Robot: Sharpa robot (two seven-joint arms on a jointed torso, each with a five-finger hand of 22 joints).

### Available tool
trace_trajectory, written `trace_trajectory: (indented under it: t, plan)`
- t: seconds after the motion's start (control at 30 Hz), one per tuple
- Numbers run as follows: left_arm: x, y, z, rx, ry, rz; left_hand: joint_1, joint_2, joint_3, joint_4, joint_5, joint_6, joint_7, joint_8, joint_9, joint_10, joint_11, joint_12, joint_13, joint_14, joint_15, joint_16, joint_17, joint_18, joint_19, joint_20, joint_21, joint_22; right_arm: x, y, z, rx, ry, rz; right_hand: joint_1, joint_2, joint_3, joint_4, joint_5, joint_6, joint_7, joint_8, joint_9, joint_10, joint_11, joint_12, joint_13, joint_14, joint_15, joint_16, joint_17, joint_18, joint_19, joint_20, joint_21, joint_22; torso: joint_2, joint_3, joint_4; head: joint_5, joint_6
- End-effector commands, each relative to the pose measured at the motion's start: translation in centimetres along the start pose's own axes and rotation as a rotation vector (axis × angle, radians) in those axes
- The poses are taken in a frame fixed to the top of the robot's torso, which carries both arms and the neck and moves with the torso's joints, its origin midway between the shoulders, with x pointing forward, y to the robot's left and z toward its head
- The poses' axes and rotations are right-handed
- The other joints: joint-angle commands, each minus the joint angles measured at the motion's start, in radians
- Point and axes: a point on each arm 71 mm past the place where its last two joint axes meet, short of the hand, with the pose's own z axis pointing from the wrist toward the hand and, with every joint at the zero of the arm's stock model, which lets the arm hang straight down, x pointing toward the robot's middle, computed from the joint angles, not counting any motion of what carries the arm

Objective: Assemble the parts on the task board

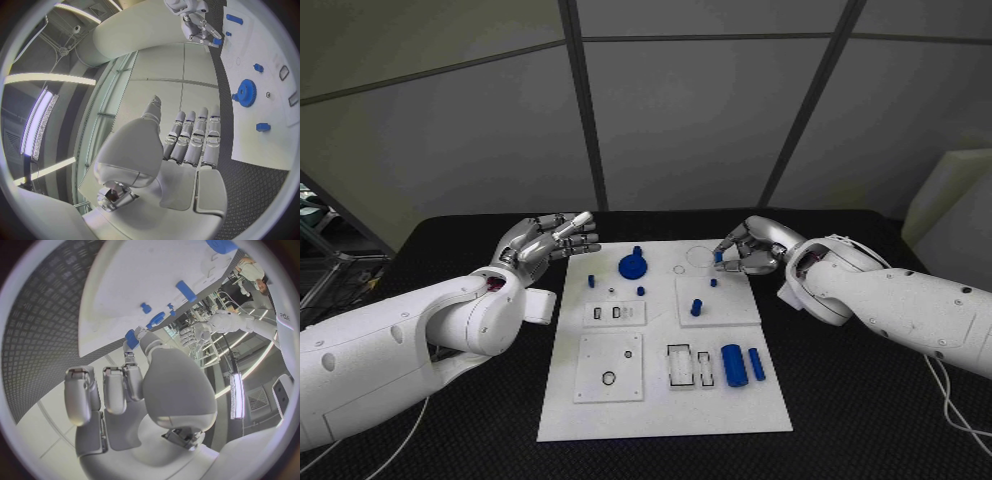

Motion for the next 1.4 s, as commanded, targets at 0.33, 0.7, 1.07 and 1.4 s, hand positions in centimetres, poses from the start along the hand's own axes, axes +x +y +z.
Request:
trace_trajectory:
  t: [0.33, 0.7, 1.07, 1.4]
  plan:
    - [0.0, -0.1, 0.1, 0.009, 0.007, 0.003, 0.004, 0.009, -0.001, -0.009, 0.005, 0.005, 0.042, -0.007, 0.0, 0.008, -0.002, -0.004, 0.001, 0.0, -0.004, -0.004, 0.0, -0.011, -0.006, 0.0, -0.005, -0.002, 3.4, 8.8, 0.6, -0.172, 0.025, -0.068, -0.01, 0.002, 0.0, -0.006, 0.006, 0.02, -0.024, -0.012, 0.017, 0.014, -0.004, 0.001, 0.096, 0.065, -0.006, -0.001, 0.089, -0.015, 0.107, -0.006, 0.006, 0.263, -0.004, -0.0011, 0.0046, 0.029, -0.017]
    - [0.2, 0.0, 0.3, 0.006, 0.009, 0.001, 0.004, 0.009, -0.002, -0.01, 0.004, 0.005, 0.042, -0.008, 0.0, 0.008, -0.002, -0.005, 0.001, 0.001, -0.004, -0.004, 0.0, -0.011, -0.006, 0.0, -0.005, -0.002, 7.2, 13.6, 1.9, -0.204, 0.077, -0.121, -0.015, 0.007, 0.004, -0.006, 0.007, 0.013, -0.022, -0.02, 0.017, 0.013, -0.001, -0.002, 0.095, 0.063, -0.004, -0.005, 0.082, -0.015, 0.107, -0.006, 0.006, 0.263, -0.002, -0.0025, 0.0052, 0.058, -0.029]
    - [0.5, 0.1, 0.5, 0.001, 0.014, -0.002, 0.004, 0.009, -0.002, -0.01, 0.004, 0.005, 0.042, -0.008, 0.0, 0.009, -0.003, -0.005, 0.001, 0.0, -0.004, -0.005, 0.0, -0.01, -0.006, 0.0, -0.005, -0.003, 10.6, 14.9, 2.1, -0.227, 0.112, -0.203, -0.021, 0.007, 0.003, -0.005, 0.006, 0.011, -0.02, -0.024, 0.017, 0.012, 0.0, -0.002, 0.095, 0.063, -0.003, -0.005, 0.082, -0.015, 0.107, -0.005, 0.006, 0.263, -0.002, -0.0015, 0.0032, 0.062, -0.041]
    - [0.7, 0.1, 0.6, -0.001, 0.016, -0.003, 0.004, 0.009, -0.002, -0.01, 0.004, 0.005, 0.042, -0.008, 0.0, 0.009, -0.003, -0.005, 0.001, 0.0, -0.004, -0.005, 0.0, -0.01, -0.006, 0.0, -0.005, -0.003, 11.7, 14.9, 2.4, -0.209, 0.137, -0.224, -0.023, 0.007, 0.003, -0.004, 0.006, 0.012, -0.02, -0.024, 0.017, 0.012, 0.0, -0.003, 0.095, 0.063, -0.003, -0.006, 0.081, -0.015, 0.107, -0.005, 0.006, 0.263, -0.002, -0.0003, 0.0032, 0.062, -0.046]
